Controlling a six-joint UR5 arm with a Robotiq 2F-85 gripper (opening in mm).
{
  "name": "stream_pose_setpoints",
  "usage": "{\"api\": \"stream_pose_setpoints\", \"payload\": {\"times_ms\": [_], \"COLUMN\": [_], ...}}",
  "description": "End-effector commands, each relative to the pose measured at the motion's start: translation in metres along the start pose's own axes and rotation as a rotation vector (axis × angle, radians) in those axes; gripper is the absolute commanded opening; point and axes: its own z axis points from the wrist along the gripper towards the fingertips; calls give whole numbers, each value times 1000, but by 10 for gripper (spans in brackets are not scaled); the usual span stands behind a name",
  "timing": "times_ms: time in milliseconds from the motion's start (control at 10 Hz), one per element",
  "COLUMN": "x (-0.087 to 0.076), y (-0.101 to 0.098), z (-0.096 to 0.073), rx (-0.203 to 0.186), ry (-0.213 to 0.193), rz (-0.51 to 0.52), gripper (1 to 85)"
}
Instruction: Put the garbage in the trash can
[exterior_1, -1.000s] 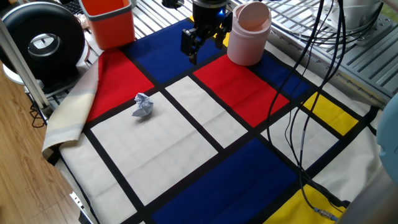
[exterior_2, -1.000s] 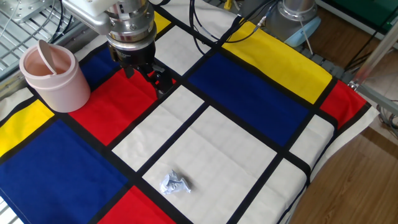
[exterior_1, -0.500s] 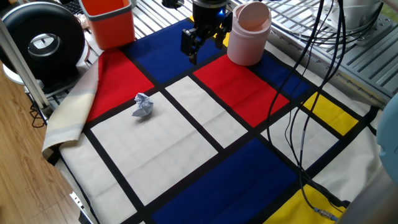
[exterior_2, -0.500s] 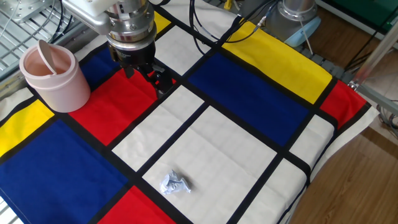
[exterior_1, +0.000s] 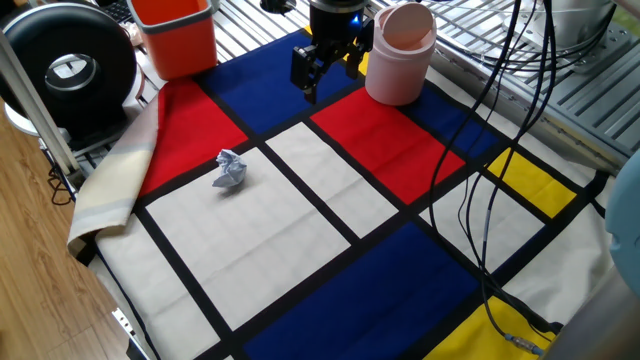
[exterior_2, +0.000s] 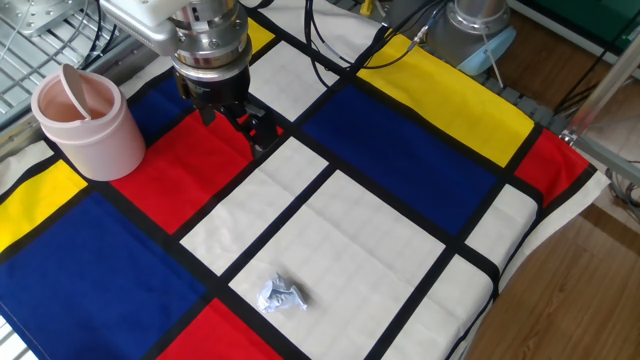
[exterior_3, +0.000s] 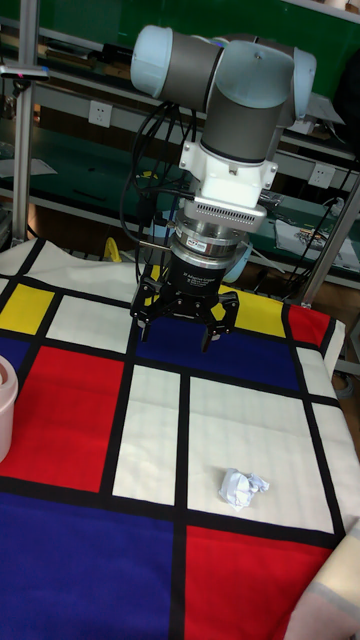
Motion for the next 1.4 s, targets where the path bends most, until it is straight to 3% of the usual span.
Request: {"api": "stream_pose_setpoints", "payload": {"times_ms": [0,1000,1300], "x": [24,17,15], "y": [8,18,22], "z": [-1,-3,0], "rx": [-8,3,7], "ry": [95,95,79], "rz": [300,331,345], "gripper": [10,10,10]}}
